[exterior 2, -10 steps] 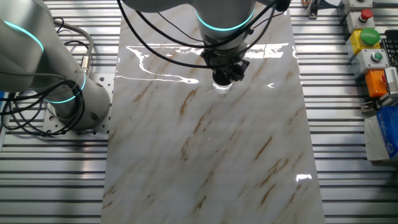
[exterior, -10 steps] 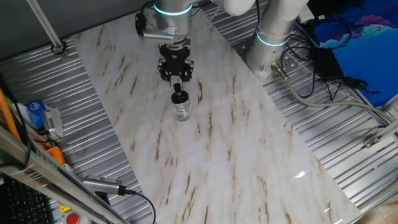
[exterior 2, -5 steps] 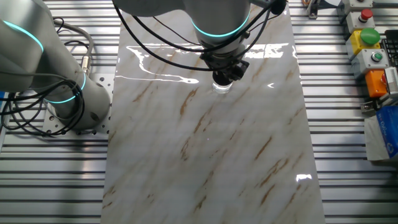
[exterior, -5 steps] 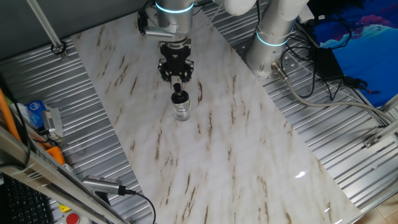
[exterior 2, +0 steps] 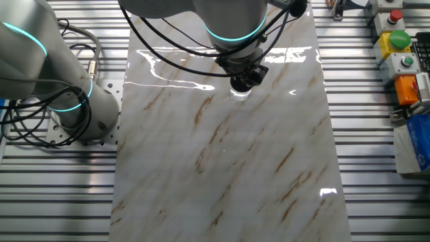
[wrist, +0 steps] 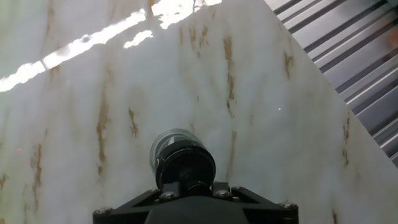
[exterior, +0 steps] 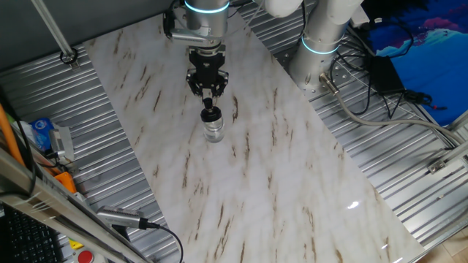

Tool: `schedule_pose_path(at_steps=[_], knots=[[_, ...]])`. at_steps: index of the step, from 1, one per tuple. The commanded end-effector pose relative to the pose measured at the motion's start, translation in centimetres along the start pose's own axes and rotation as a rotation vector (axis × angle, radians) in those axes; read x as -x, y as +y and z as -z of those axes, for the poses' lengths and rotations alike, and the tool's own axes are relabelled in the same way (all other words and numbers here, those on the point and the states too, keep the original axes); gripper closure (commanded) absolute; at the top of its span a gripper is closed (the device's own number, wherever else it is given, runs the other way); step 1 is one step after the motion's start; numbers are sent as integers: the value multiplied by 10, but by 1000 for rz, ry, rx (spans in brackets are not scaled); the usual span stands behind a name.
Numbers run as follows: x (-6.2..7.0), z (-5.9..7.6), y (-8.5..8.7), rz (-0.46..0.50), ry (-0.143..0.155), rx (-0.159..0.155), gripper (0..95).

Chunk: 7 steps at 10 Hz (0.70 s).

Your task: Screw the lid onto the jar

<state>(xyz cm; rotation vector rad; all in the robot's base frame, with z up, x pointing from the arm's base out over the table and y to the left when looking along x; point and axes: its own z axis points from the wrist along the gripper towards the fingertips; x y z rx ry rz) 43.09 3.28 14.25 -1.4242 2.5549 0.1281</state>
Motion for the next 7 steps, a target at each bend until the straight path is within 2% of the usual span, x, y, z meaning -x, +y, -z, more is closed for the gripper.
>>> schedule_pose_path(at_steps=[1,5,7], knots=[[1,0,0,-4,-2,0,950],[6,4,0,-20,-2,0,950],[8,3,-1,-28,10,-8,950]])
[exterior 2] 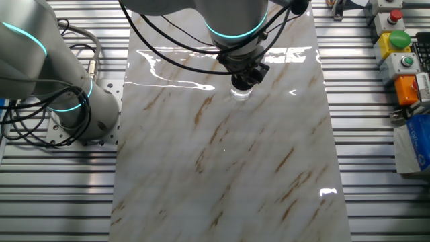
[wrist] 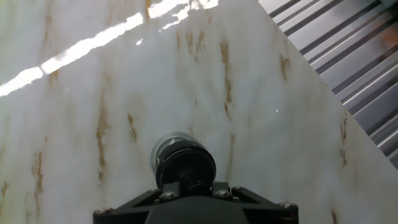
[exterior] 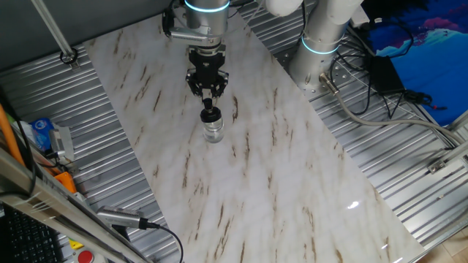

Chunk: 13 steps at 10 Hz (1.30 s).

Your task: Screw the lid onto the jar

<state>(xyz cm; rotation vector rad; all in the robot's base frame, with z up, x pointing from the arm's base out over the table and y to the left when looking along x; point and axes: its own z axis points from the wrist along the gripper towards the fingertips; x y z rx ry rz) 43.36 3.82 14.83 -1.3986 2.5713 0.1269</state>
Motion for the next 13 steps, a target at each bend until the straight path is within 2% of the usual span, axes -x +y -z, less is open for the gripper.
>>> schedule_pose_path(at_steps=[1,10,11,13], knots=[[2,-1,-1,-21,19,-13,950],[17,2,-1,-84,88,-51,950],[24,3,-1,-103,113,-70,950],[29,2,-1,-117,128,-83,950]])
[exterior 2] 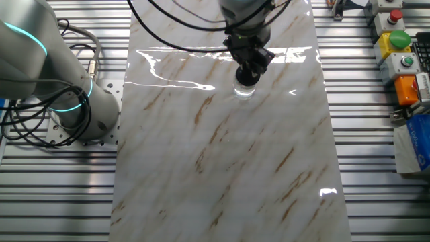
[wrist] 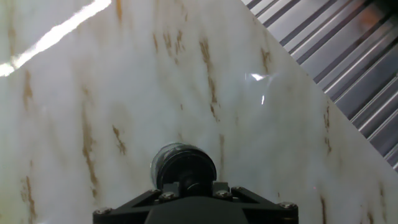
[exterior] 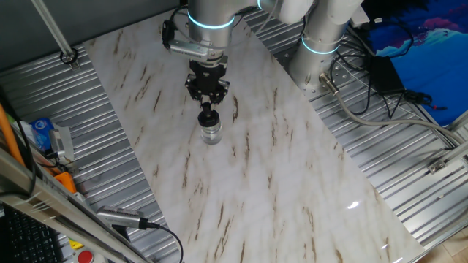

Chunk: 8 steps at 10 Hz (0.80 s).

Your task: Screw the lid onto the jar

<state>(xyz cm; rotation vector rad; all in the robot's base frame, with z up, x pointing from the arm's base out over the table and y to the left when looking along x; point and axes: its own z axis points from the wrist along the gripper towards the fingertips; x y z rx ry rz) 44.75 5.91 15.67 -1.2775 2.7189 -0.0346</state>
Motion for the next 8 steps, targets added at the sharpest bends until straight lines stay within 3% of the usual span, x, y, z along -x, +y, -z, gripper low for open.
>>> schedule_pose_path(at_steps=[1,8], knots=[[5,-2,0,-20,17,-15,950],[19,-6,1,-100,61,-37,950]])
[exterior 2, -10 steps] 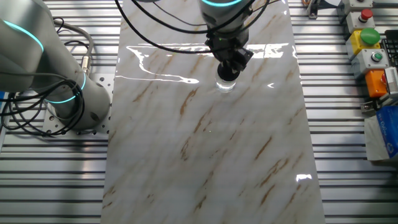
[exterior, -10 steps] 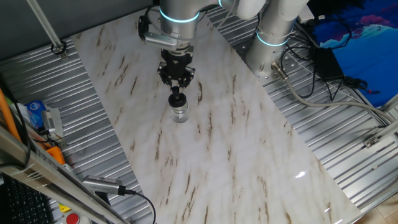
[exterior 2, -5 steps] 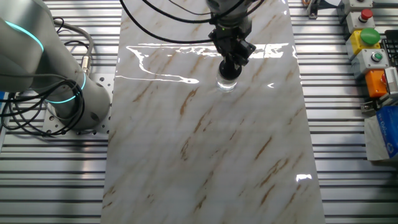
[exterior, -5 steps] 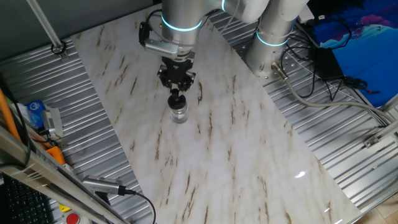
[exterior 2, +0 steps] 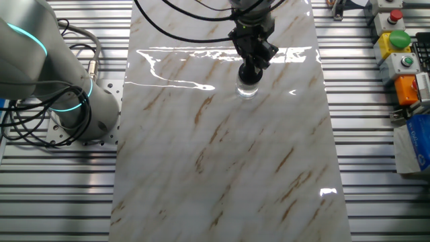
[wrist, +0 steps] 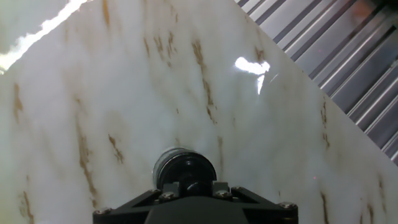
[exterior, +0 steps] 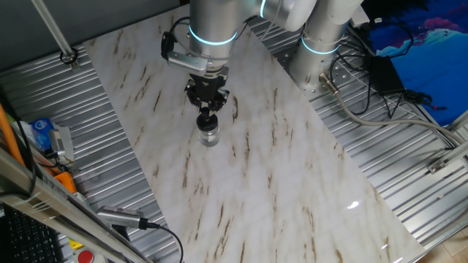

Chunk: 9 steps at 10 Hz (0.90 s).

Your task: Screw the lid onto the jar

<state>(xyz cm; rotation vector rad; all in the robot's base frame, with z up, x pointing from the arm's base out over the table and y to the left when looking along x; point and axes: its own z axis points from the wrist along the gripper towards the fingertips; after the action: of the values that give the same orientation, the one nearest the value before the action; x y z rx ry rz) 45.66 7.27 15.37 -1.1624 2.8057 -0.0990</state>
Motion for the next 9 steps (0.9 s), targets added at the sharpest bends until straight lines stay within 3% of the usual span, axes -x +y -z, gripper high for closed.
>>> schedule_pose_path(at_steps=[1,9], knots=[[4,-2,0,-20,12,-13,950],[7,-3,1,-41,62,-63,950]])
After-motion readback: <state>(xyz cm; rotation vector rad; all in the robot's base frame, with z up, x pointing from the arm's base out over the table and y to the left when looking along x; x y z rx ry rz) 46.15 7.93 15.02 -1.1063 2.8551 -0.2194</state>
